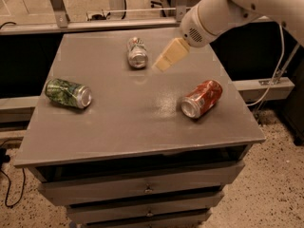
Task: Pick 7up can
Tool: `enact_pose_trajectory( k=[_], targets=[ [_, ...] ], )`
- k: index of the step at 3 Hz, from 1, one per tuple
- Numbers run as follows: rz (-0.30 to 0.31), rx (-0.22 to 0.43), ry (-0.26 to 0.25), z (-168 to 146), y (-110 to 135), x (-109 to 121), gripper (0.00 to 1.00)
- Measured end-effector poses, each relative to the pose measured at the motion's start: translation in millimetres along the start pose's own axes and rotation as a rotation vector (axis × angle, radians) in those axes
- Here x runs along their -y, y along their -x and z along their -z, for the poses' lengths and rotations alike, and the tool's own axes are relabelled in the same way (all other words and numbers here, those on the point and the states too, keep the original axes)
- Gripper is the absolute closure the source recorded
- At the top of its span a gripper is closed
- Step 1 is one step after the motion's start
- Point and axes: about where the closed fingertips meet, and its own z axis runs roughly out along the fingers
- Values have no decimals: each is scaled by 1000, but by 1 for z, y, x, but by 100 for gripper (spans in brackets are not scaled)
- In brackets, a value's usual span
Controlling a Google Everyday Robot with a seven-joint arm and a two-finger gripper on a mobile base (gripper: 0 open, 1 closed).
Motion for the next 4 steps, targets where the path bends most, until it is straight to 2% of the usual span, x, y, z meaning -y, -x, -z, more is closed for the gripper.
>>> enact_pose_trajectory(
  k=[1,2,3,4],
  targets=[
    [-97,80,18,-43,31,13,0],
    [-165,81,25,-83,55,22,0],
    [-215,35,18,-123,68,32,0],
    [-250,-45,5,-164,71,42,0]
  ],
)
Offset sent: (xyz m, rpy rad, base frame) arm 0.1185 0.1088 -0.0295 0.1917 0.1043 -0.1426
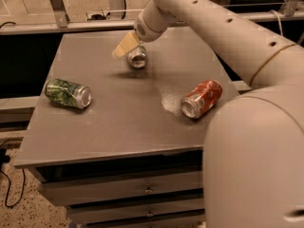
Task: Pick 7up can
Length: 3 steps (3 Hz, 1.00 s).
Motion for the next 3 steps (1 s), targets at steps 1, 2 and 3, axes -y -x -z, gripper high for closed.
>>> enact_pose_trajectory(
  k=[1,2,3],
  targets=[
    [-25,-70,-18,-28,0,6,0],
    [-31,-131,-39,-43,-2,8,15],
    [-30,-169,-58,-49,-5,9,38]
  ],
)
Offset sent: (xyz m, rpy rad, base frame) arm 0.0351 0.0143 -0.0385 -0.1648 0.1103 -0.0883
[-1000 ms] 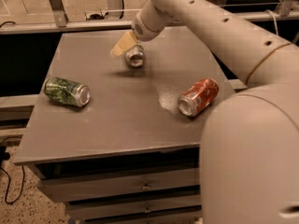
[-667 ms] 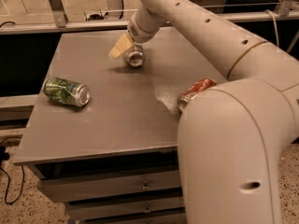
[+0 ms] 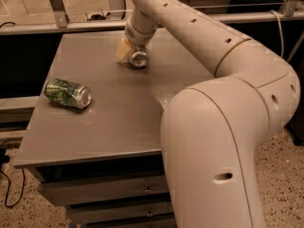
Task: Pick 7up can
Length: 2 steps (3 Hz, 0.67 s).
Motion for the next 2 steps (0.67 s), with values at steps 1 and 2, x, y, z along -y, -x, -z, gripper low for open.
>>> enact_pose_trajectory(
  k=[1,2],
  targets=[
    [11,6,-25,7,4,3,62],
    [37,105,-25,34,22,6,85]
  ],
)
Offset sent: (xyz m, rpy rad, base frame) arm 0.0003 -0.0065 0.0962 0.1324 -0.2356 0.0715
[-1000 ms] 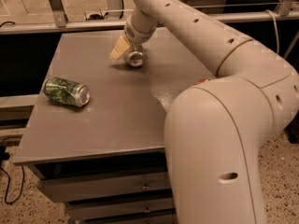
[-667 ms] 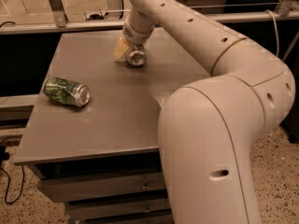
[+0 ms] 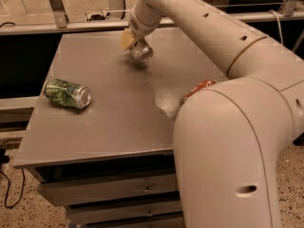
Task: Pick 7up can
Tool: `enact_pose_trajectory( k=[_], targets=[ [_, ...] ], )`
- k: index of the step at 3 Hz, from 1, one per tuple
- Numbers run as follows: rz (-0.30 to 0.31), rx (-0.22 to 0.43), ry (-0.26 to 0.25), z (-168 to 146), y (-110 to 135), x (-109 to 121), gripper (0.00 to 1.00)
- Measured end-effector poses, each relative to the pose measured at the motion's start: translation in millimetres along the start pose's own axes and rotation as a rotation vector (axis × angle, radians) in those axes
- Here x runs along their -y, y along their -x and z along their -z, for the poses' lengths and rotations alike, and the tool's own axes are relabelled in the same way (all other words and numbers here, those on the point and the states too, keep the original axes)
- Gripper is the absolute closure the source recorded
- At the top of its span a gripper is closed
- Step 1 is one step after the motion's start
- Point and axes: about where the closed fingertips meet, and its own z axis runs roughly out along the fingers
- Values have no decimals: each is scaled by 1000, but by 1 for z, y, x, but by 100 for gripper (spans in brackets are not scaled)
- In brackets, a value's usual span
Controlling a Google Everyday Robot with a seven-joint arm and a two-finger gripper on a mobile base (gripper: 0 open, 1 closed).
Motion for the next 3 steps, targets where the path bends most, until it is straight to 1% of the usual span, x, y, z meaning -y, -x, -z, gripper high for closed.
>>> enact_pose_trajectory(
  k=[1,2,3],
  targets=[
    [27,166,37,39,23,4,100],
    [36,357,115,78,34,1,100],
    [39,406,165,87,37,-10,100]
  ],
)
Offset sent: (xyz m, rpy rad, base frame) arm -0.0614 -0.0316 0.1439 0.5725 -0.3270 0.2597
